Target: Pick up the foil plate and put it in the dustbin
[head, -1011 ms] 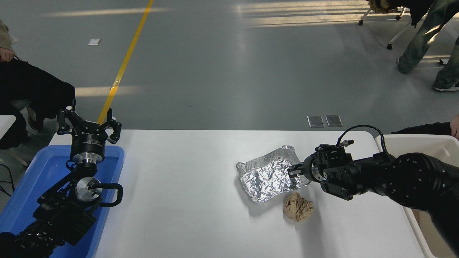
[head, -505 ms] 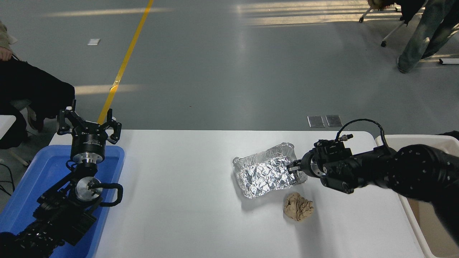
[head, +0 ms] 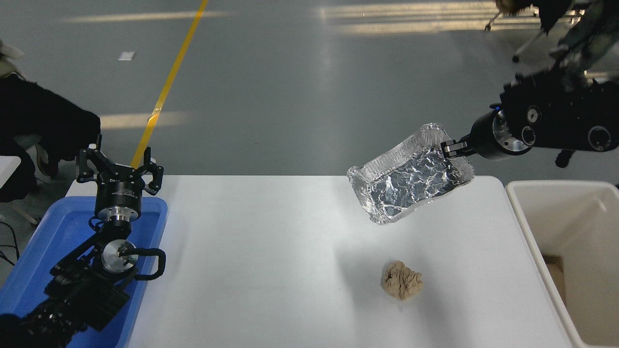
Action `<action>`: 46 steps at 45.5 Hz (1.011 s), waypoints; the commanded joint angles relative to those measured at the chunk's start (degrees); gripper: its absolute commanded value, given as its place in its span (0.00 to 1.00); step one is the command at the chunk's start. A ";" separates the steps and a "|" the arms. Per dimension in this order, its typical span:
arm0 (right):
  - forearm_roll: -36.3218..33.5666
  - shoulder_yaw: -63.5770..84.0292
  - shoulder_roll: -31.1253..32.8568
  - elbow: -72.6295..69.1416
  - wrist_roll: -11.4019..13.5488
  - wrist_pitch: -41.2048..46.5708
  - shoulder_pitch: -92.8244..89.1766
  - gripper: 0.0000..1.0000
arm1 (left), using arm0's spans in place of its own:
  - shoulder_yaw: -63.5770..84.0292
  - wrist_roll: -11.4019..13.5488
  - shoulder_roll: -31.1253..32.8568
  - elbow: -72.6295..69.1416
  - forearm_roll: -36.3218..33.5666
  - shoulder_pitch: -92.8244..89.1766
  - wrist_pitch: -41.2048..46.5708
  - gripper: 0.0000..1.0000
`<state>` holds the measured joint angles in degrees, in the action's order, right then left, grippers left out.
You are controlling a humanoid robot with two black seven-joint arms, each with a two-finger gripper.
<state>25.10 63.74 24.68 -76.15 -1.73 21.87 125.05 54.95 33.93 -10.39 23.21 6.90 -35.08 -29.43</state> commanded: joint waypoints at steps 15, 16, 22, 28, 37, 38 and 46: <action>-3.31 10.08 1.86 -3.74 -1.08 10.74 18.21 0.00 | 0.07 0.00 -0.07 0.00 0.04 0.01 -0.01 0.99; -3.22 10.96 1.95 -3.48 -1.08 10.65 18.21 0.00 | -0.01 0.00 -0.07 0.00 0.04 0.01 -0.01 0.99; -1.90 18.69 3.09 0.64 -1.17 9.86 16.81 0.00 | 0.07 0.00 -0.07 0.00 0.04 0.01 -0.01 0.99; 1.34 23.88 9.41 8.55 -1.61 5.91 10.49 0.00 | 0.07 0.00 -0.07 0.00 0.04 0.01 -0.01 0.99; 6.98 25.39 20.13 24.98 -4.68 1.86 -5.24 0.00 | 0.07 0.00 -0.07 0.00 0.04 0.01 -0.01 0.99; 6.98 25.12 21.01 26.48 -4.77 1.43 -6.99 0.00 | 0.07 0.00 -0.07 0.00 0.04 0.01 -0.01 0.99; 6.89 17.58 27.08 35.19 -4.69 -3.49 -23.60 0.00 | 0.07 0.00 -0.07 0.00 0.04 0.10 -0.01 0.99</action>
<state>30.17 86.21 42.56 -54.31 -5.51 24.09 120.95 55.01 33.92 -10.46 23.20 6.93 -35.06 -29.46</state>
